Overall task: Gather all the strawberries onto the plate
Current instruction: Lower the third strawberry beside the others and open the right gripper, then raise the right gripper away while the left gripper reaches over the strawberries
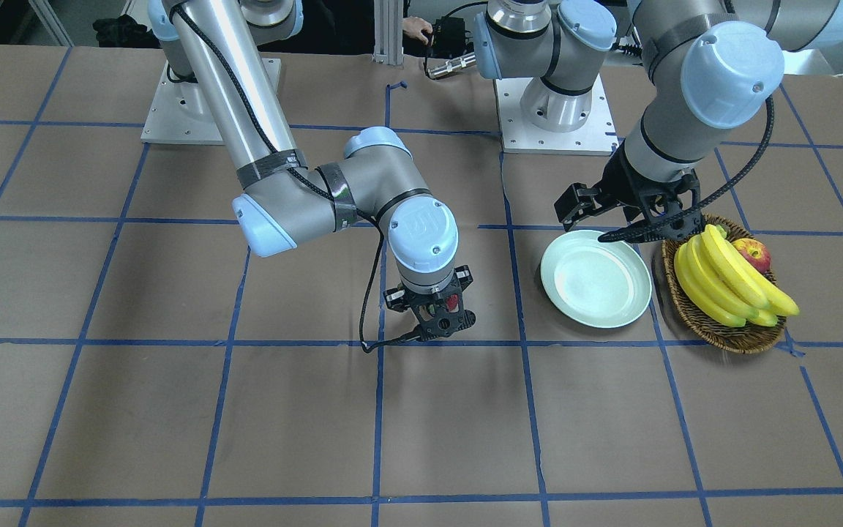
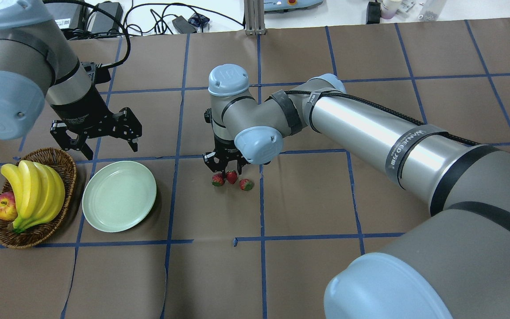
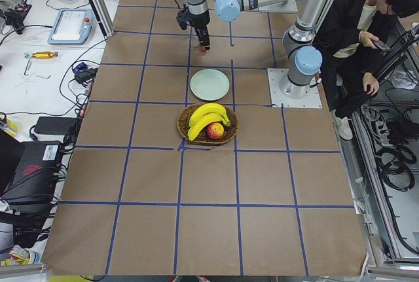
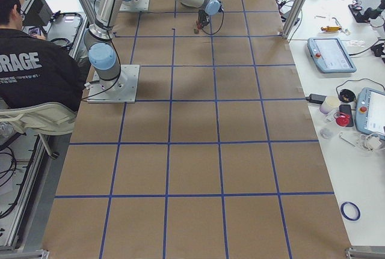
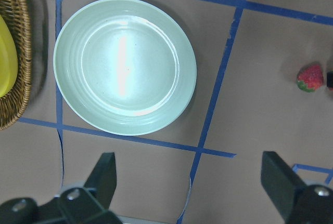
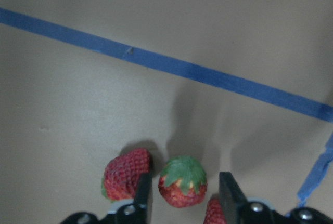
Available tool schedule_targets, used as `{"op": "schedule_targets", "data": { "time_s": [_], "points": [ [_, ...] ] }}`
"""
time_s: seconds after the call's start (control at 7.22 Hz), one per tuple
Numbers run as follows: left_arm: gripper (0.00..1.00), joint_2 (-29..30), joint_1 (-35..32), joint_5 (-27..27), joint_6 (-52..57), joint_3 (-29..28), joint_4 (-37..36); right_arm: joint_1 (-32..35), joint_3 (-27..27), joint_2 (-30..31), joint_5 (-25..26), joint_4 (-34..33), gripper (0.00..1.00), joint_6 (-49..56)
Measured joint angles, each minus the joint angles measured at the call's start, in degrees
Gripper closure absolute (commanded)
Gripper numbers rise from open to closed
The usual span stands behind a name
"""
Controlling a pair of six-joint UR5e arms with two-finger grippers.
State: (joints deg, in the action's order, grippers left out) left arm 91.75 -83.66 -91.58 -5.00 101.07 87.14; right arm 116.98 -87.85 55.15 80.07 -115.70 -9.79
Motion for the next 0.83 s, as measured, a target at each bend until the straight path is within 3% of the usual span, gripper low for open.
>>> {"op": "schedule_targets", "data": {
  "time_s": [0.55, 0.83],
  "points": [
    [0.00, 0.49, -0.29, 0.23, -0.92, 0.00, -0.33, -0.73, 0.79, 5.27, 0.95, 1.92, 0.00, 0.96],
    [0.00, 0.70, -0.44, 0.33, -1.12, -0.05, -0.46, -3.16, 2.24, 11.17, 2.82, 8.86, 0.00, 1.64]
  ]
}}
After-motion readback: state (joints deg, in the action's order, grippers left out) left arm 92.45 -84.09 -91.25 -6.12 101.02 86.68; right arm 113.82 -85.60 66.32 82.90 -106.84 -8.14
